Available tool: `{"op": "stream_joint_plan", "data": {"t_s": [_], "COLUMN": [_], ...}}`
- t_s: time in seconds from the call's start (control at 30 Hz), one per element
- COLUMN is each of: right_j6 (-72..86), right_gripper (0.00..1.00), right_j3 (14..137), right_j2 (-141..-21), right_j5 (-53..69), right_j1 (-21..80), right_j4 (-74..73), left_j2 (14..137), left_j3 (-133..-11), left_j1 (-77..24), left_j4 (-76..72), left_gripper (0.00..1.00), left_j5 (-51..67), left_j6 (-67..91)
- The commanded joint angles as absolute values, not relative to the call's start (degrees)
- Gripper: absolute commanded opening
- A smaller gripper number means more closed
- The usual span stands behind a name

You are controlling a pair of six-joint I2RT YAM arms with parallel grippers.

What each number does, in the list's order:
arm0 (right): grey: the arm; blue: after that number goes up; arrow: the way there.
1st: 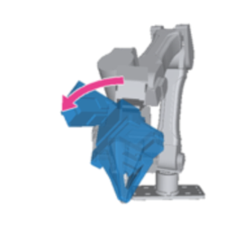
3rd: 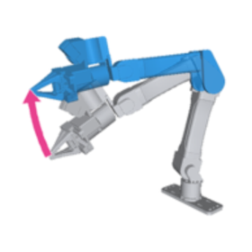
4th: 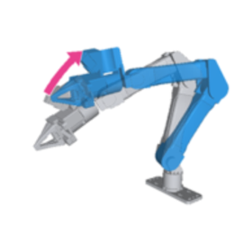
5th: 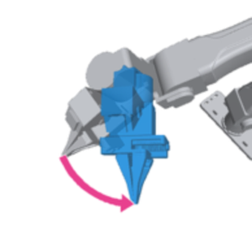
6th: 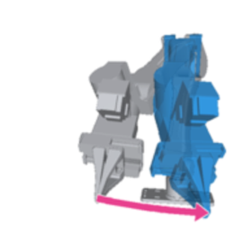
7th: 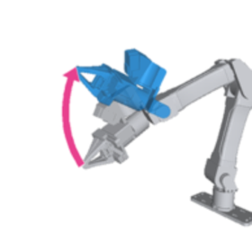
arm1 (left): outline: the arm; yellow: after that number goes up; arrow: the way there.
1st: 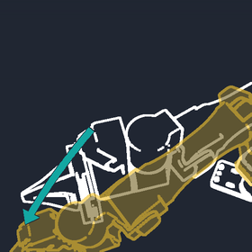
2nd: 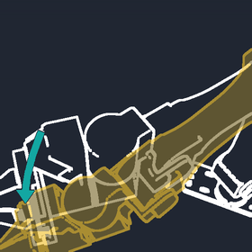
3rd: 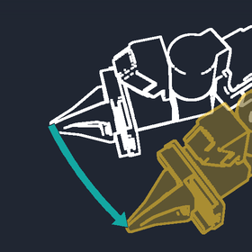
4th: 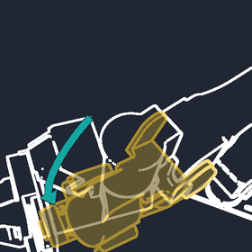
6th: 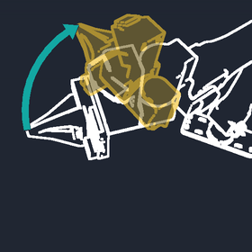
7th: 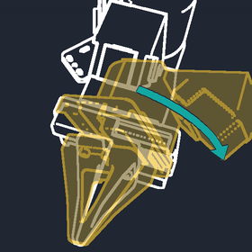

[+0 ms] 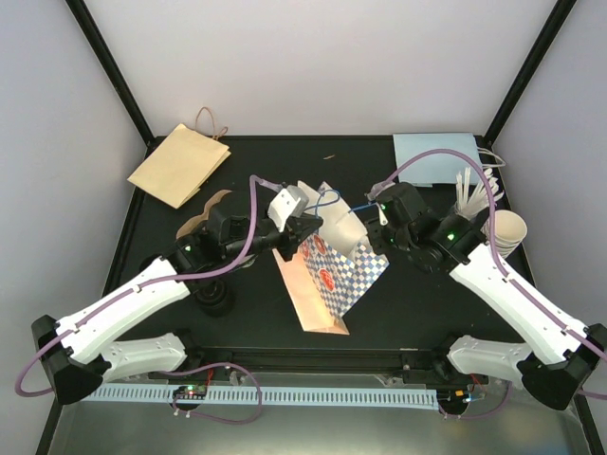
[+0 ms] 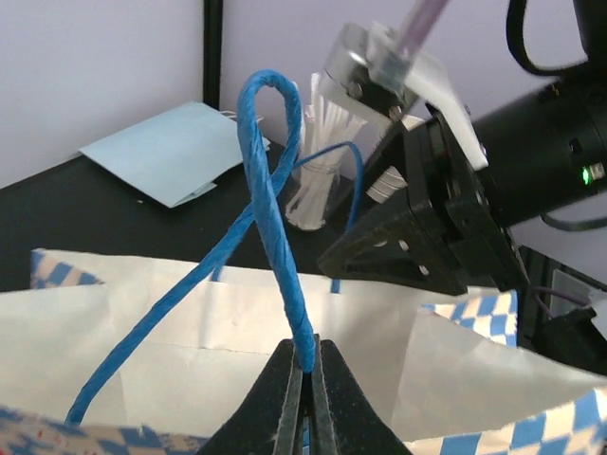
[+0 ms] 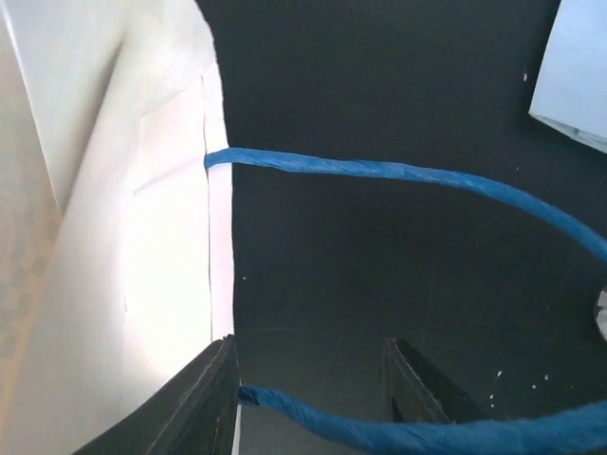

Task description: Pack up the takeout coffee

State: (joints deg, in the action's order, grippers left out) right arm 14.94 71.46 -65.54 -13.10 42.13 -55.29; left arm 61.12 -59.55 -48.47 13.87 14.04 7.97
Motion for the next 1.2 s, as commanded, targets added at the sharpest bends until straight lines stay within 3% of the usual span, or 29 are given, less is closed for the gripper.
{"op": "stream_joint_plan", "data": {"t_s": [0.0,0.2,0.4,0.6,0.73,1.0,1.1,1.17], "right_j6": [16.5,20.2,22.9,22.2,21.7,22.3,22.3,22.2], "right_gripper": [0.44,0.44,0.45,0.47,0.59,0.62,0.74,0.76], "right_j3": [68.1,59.1,54.0,55.1,58.1,59.4,61.3,63.0], "right_j2": [-64.5,-63.6,-62.7,-58.3,-55.5,-50.3,-48.4,-47.6], "right_j5": [-14.7,-7.1,-12.1,-12.4,-12.7,-9.7,-10.6,-10.7], "right_j1": [42.3,42.3,42.3,42.3,42.4,42.3,42.3,42.4], "right_j4": [-55.2,-48.6,-49.6,-49.8,-51.8,-52.4,-54.4,-56.1], "left_j2": [61.5,63.7,65.1,68.2,69.5,71.5,72.1,72.2], "left_j3": [-64.7,-68.7,-70.9,-70.9,-69.9,-69.2,-69.8,-70.1], "left_j1": [-47.1,-42.0,-39.0,-39.2,-40.0,-40.2,-40.3,-40.4], "left_j4": [16.5,17.7,17.4,17.4,19.7,21.1,22.3,23.2], "left_gripper": [0.02,0.02,0.02,0.02,0.02,0.02,0.01,0.02], "left_j5": [10.2,16.4,22.6,37.1,34.5,29.0,28.6,28.0], "left_j6": [11.4,13.9,12.9,8.1,6.2,4.0,3.3,2.8]}}
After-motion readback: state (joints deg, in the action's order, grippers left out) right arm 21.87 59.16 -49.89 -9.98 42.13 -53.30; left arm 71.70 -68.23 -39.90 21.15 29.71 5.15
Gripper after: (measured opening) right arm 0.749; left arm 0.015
